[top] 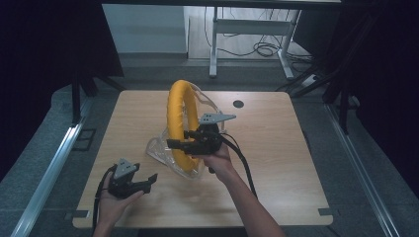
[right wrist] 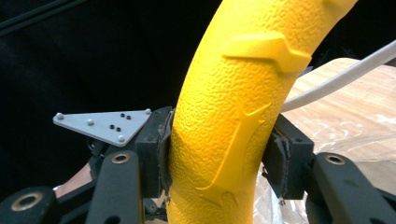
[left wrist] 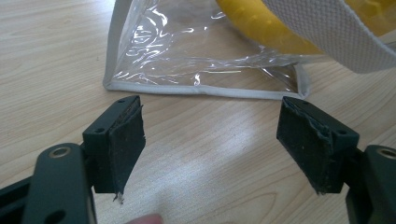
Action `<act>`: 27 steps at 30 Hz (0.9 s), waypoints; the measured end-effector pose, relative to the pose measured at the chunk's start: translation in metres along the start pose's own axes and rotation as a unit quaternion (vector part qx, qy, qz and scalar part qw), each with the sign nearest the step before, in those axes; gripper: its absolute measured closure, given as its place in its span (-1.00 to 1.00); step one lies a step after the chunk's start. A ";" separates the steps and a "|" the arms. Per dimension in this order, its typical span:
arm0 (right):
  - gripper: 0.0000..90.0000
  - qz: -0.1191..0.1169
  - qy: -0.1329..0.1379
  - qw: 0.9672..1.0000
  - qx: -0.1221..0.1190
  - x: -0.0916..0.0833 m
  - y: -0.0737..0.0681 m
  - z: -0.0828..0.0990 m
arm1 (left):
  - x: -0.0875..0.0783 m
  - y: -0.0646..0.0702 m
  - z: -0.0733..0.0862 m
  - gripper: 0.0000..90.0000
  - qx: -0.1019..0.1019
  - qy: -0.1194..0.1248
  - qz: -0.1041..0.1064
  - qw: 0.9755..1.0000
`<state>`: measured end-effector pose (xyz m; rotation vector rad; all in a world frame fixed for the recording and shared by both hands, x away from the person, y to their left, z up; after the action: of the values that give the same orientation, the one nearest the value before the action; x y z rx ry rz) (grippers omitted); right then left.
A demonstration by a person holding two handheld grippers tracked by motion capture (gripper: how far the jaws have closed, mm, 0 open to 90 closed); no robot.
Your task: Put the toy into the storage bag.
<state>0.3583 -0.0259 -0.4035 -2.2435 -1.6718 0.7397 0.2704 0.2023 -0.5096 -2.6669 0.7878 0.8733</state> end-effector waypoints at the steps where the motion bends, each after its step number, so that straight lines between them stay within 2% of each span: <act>1: 0.06 0.003 0.001 1.000 -0.002 0.000 0.001 0.000 | 0.000 0.000 0.000 -0.48 0.000 0.000 0.000 1.000; 8: 0.01 0.026 0.003 0.999 -0.028 -0.001 0.000 0.000 | 0.001 0.001 0.000 -0.48 0.002 -0.002 0.001 1.000; 13: -0.02 0.031 0.005 0.999 -0.036 -0.001 0.000 0.001 | 0.001 0.001 0.000 -0.48 0.001 -0.003 0.002 1.000; 15: -0.06 0.041 0.005 0.998 -0.050 -0.001 -0.002 0.001 | 0.002 0.001 0.000 -0.48 0.000 -0.003 0.002 1.000; 27: -0.07 0.039 0.020 0.997 -0.055 -0.013 -0.004 0.003 | 0.001 0.002 0.001 -0.48 0.001 -0.004 0.001 1.000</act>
<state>0.3505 -0.0375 -0.4008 -2.3956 -1.6524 0.6301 0.2693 0.2012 -0.5112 -2.6602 0.7903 0.8825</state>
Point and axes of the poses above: each handheld gripper's, and its own axes: x roughly forward along the jaws, z roughly out of its underside, y roughly to its right, the point moved 3 cm from there along x, roughly forward along the jaws, and after that the axes turned 8 degrees about x, right-handed, at the moved point
